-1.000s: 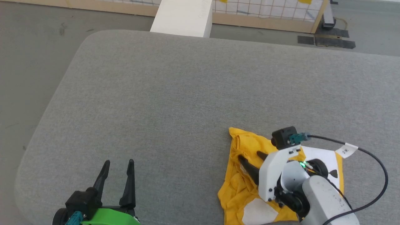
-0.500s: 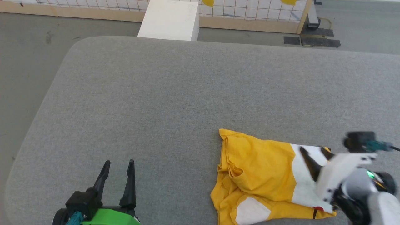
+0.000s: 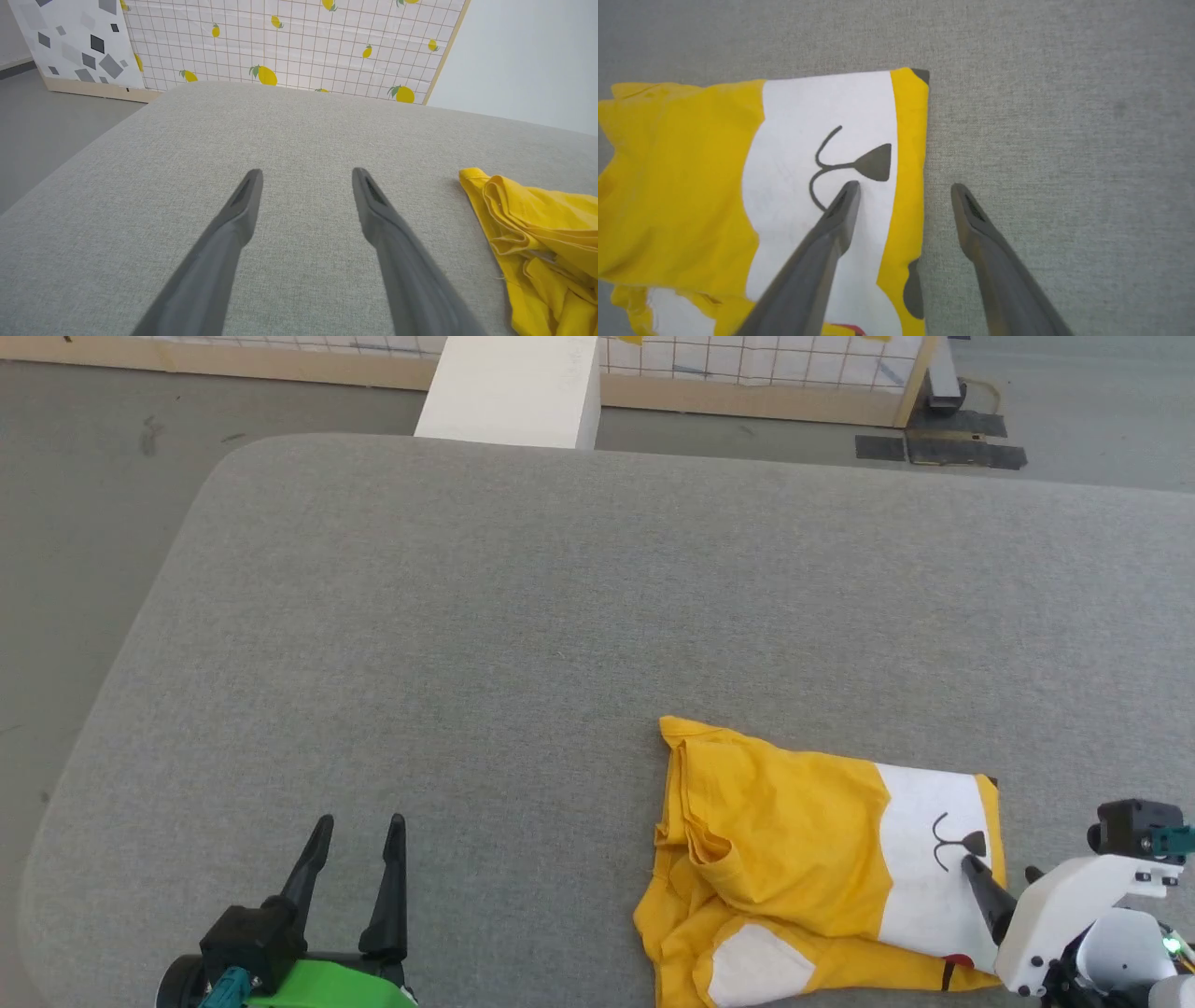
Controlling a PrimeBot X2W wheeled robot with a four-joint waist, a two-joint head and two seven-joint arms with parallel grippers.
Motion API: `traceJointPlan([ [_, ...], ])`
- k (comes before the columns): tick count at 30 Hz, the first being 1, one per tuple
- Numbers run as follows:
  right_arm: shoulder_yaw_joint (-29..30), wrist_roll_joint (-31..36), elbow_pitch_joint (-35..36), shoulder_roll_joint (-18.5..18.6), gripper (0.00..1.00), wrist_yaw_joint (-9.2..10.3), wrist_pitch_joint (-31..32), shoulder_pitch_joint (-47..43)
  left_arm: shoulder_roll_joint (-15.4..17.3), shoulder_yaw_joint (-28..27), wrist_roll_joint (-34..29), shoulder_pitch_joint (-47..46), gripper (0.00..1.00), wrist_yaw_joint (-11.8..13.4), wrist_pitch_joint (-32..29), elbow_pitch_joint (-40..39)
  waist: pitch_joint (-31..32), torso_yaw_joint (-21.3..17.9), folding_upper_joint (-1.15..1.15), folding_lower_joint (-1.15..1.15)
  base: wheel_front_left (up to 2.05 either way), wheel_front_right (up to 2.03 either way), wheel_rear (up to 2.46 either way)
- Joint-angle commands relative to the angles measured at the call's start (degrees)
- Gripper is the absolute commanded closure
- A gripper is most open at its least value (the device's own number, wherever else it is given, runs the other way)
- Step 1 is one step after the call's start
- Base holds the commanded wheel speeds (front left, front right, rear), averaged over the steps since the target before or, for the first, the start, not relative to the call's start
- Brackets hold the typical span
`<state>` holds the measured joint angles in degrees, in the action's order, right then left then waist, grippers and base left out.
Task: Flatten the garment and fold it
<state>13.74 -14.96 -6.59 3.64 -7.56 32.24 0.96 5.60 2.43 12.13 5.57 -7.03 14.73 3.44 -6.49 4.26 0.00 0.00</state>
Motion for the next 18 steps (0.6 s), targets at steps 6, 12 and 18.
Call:
traceJointPlan([
  [6,1.14,-0.25,-4.96,-0.63,0.00,0.08,-1.21,1.78,0.98,0.01,0.17,-0.18,0.00,0.03,0.00,-0.38,-0.70,1.40,0.00,0.00,0.00,0.00,0.00],
  [12,0.09,-2.95,-8.42,-0.74,1.00,0.08,0.35,3.32,1.31,0.20,0.44,-0.44,0.00,0.15,-0.16,-0.81,-1.35,1.88,0.00,0.00,0.00,0.00,0.00],
  [18,-0.07,-2.63,-8.73,-0.75,1.00,0.08,-0.42,4.60,1.27,0.54,0.57,-1.08,0.00,0.48,-0.19,-1.13,-1.75,1.50,0.00,0.00,0.00,0.00,0.00],
])
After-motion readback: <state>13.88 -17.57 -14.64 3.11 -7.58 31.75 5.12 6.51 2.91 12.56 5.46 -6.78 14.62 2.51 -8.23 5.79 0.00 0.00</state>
